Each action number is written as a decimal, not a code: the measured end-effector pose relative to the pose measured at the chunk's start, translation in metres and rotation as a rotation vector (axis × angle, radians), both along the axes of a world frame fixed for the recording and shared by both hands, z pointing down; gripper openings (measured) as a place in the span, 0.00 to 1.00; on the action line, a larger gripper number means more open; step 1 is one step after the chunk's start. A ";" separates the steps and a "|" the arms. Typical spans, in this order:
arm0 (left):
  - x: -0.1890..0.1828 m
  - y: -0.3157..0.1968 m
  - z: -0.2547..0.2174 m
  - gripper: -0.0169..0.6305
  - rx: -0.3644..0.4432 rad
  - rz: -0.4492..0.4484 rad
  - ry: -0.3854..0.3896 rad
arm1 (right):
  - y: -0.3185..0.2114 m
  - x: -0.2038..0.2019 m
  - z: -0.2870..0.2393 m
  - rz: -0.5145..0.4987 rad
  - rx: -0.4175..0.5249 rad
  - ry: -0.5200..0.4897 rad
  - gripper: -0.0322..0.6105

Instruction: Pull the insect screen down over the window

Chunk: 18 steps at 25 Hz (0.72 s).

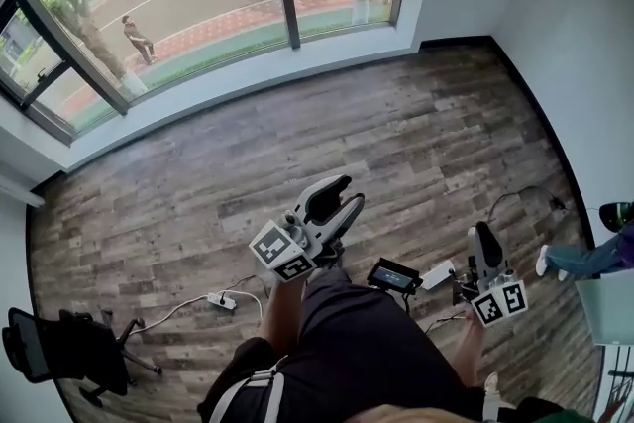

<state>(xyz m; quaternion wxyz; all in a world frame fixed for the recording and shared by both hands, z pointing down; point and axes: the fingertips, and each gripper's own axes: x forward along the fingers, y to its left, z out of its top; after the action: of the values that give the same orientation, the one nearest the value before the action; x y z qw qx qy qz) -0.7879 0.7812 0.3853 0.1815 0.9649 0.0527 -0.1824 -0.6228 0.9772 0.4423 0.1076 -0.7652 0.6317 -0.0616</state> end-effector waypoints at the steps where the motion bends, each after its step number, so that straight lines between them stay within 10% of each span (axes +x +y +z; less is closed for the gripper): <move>1: 0.007 -0.020 -0.002 0.28 -0.002 -0.005 -0.001 | -0.025 0.008 -0.004 -0.020 -0.007 0.011 0.14; 18: 0.146 -0.208 0.009 0.27 0.064 -0.048 -0.123 | -0.266 0.144 0.029 -0.129 -0.053 -0.022 0.14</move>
<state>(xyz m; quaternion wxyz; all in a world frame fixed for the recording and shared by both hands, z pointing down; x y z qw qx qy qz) -0.6421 0.5728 0.3947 0.1491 0.9806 0.0241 -0.1250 -0.4792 0.7112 0.4717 0.0902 -0.7249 0.6765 -0.0935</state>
